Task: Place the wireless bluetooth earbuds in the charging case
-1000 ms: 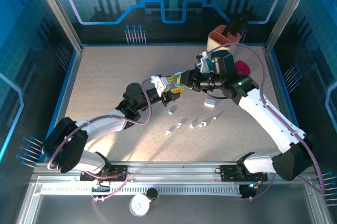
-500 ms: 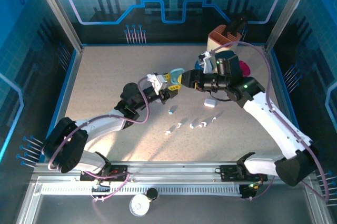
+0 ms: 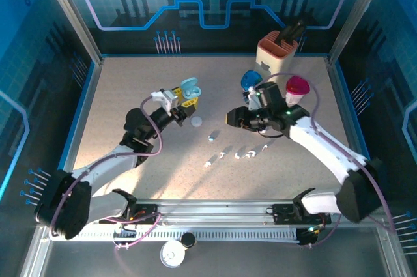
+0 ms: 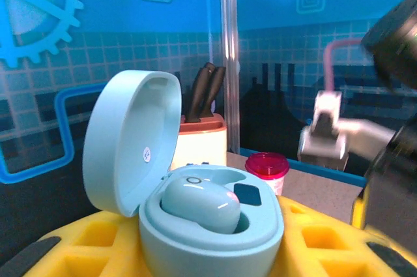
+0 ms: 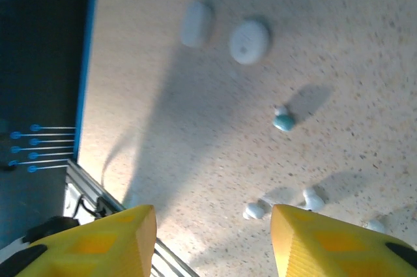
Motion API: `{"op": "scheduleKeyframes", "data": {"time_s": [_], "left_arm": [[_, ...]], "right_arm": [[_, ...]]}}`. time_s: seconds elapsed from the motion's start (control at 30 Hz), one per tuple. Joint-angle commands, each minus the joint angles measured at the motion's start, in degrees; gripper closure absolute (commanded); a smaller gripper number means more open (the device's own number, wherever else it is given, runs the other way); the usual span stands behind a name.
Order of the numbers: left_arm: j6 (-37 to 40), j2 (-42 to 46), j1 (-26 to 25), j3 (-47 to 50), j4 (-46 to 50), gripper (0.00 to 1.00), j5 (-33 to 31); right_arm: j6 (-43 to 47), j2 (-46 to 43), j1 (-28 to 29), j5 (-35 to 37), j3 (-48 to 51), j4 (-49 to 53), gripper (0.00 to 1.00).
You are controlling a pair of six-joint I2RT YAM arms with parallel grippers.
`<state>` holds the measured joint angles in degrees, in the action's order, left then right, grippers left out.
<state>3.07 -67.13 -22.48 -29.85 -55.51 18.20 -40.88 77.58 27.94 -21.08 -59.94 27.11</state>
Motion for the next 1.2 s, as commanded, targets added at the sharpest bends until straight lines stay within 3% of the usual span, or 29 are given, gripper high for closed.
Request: {"op": "scheduleKeyframes", "data": {"time_s": [0.0, 0.23, 0.43, 1.17], "left_arm": [[-0.8, 3.2, 1.4, 1.5, 2.4, 0.62, -1.2], [-1.0, 4.4, 1.7, 1.7, 3.5, 0.61, -0.9], [-1.1, 4.1, 1.8, 0.9, 4.1, 0.61, 0.0], [-2.5, 4.7, 1.7, 1.8, 4.2, 0.61, 1.1]], "right_arm": [[-2.7, 6.2, 1.6, -1.8, -0.6, 0.7, 0.51], [-9.8, 18.9, 4.5, -7.8, -1.7, -8.5, 0.53], [-11.7, 25.9, 6.2, -9.2, -3.7, -10.4, 0.53], [-14.8, 35.3, 5.7, -6.5, -7.0, -15.6, 0.57]]}}
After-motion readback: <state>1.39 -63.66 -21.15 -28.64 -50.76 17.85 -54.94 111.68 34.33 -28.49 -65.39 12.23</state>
